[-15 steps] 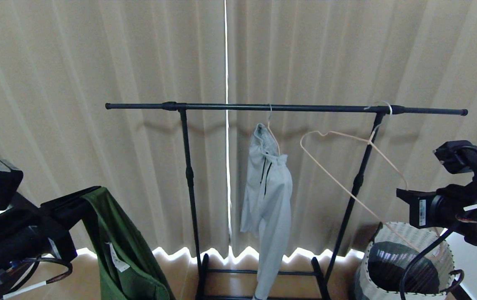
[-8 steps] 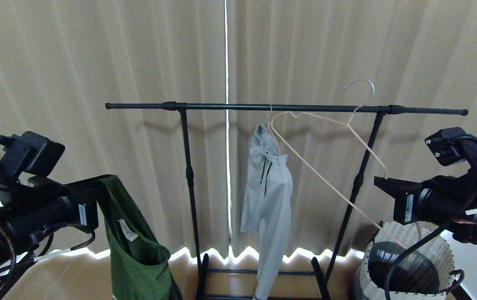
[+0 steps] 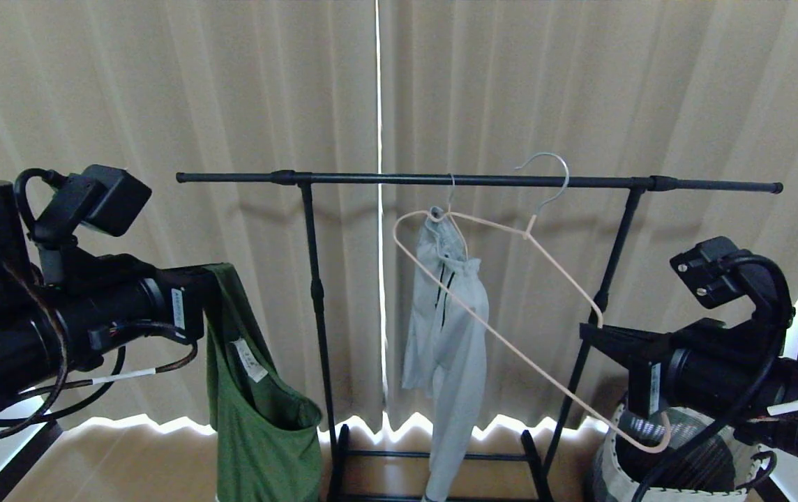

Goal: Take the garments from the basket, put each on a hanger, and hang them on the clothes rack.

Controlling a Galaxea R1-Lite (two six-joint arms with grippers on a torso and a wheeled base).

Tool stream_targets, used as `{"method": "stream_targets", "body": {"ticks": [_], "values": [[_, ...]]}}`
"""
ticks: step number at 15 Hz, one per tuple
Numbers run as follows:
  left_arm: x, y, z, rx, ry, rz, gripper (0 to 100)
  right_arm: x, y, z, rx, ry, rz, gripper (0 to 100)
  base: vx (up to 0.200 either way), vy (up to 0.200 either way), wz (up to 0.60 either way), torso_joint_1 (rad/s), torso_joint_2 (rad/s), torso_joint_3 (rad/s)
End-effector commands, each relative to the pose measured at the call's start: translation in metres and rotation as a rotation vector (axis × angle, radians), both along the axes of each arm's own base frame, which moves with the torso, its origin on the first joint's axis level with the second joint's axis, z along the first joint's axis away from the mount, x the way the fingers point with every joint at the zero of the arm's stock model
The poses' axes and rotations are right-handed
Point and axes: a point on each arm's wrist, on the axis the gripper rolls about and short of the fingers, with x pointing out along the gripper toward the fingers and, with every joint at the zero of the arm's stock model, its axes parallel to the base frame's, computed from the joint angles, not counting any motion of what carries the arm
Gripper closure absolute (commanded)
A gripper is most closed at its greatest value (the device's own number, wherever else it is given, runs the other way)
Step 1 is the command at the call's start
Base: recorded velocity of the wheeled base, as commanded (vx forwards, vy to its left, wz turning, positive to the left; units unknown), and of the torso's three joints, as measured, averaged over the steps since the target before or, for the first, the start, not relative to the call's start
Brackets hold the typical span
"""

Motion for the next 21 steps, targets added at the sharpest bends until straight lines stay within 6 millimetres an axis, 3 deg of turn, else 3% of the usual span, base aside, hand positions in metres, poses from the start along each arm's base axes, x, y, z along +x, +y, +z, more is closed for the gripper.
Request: {"method": "stream_targets", "body": {"ticks": [1,8,16,21], "values": [[0.016,-0.004,-0.002,0.015,0.015,0.037,100,-0.003,0.011,-0.005,-0.011,0.019,0.056,100,0.0,0.0,0.0,0.0,0.0,0.0],[0.071,-0.035,-0.019,0.009,0.07,0.227,100,-0.017,0.037,-0.014,0.054,0.109,0.234,100,0.0,0.0,0.0,0.0,0.0,0.0],[0.086,-0.038,-0.026,0.02,0.068,0.27,100,-0.022,0.045,-0.011,0.112,0.101,0.371,100,0.0,0.0,0.0,0.0,0.0,0.0],[0.087,-0.038,-0.025,0.016,0.059,0.279,100,-0.01,0.057,-0.018,0.126,0.073,0.375,100,0.0,0.0,0.0,0.0,0.0,0.0]]}}
